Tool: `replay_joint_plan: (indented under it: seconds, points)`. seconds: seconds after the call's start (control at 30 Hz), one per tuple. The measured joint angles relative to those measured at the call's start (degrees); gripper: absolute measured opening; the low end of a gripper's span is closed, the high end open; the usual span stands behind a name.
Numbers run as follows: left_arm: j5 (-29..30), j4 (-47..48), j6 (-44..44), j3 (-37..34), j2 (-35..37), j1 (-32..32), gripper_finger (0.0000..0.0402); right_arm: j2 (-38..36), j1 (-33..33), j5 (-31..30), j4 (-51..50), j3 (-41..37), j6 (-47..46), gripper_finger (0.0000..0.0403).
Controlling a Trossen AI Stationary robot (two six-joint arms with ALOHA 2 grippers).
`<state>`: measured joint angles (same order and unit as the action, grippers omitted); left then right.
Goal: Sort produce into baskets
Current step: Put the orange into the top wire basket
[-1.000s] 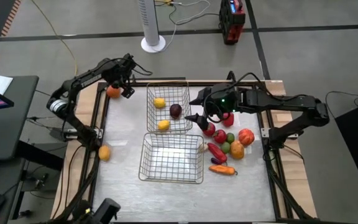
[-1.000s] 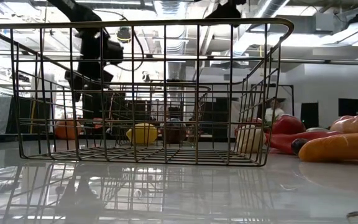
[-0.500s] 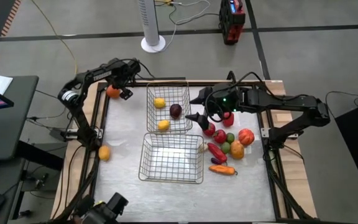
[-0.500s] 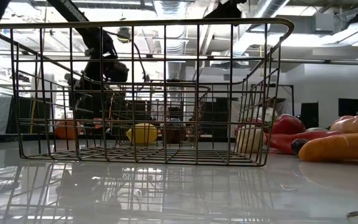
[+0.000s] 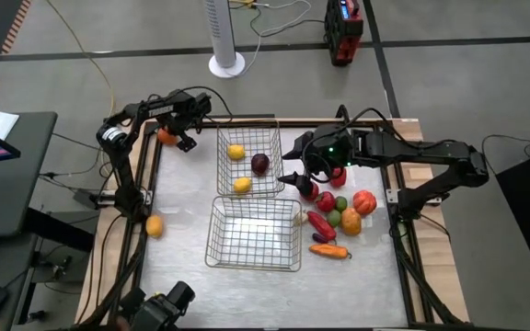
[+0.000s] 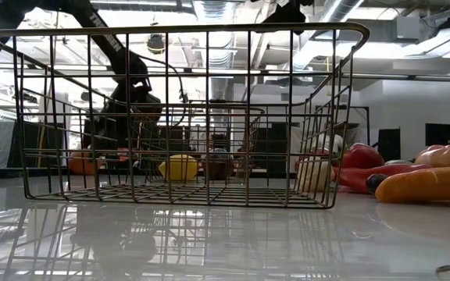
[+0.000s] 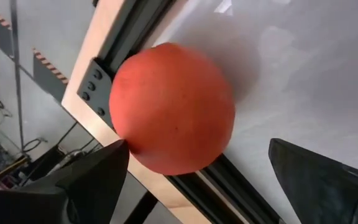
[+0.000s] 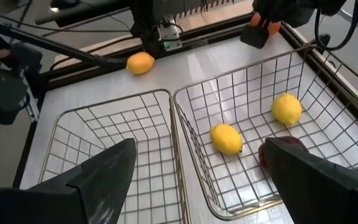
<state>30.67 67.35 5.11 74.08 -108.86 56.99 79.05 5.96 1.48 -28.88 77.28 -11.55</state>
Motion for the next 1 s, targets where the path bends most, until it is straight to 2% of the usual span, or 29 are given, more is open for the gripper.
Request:
replay_joint_plan:
  seconds: [0.27, 0.47, 0.6, 0.77, 1.0]
  points:
    - [1.09, -2.85, 1.14, -0.13, -0.06, 1.01, 0.0373, -0.11, 0.04, 0.05, -0.25, 0.0, -0.12, 0.0379]
    - [1.71, -4.12, 2.19, -0.18, -0.11, 1.03, 0.0397, -0.71, 0.04, 0.05, -0.38, 0.02, -1.64, 0.0379]
    - [2.7, -4.31, 1.65, -0.19, -0.11, 1.03, 0.0397, -0.79, 0.04, 0.04, 0.65, 0.02, -2.41, 0.0379]
    - [-1.79, -4.14, 2.05, -0.19, -0.11, 1.05, 0.0397, -0.79, 0.02, 0.04, 1.04, 0.02, -3.46, 0.0379]
    - [-2.54, -4.92, 3.93, -0.19, -0.11, 1.31, 0.0397, -0.79, 0.02, 0.04, 1.12, 0.02, -3.64, 0.0379]
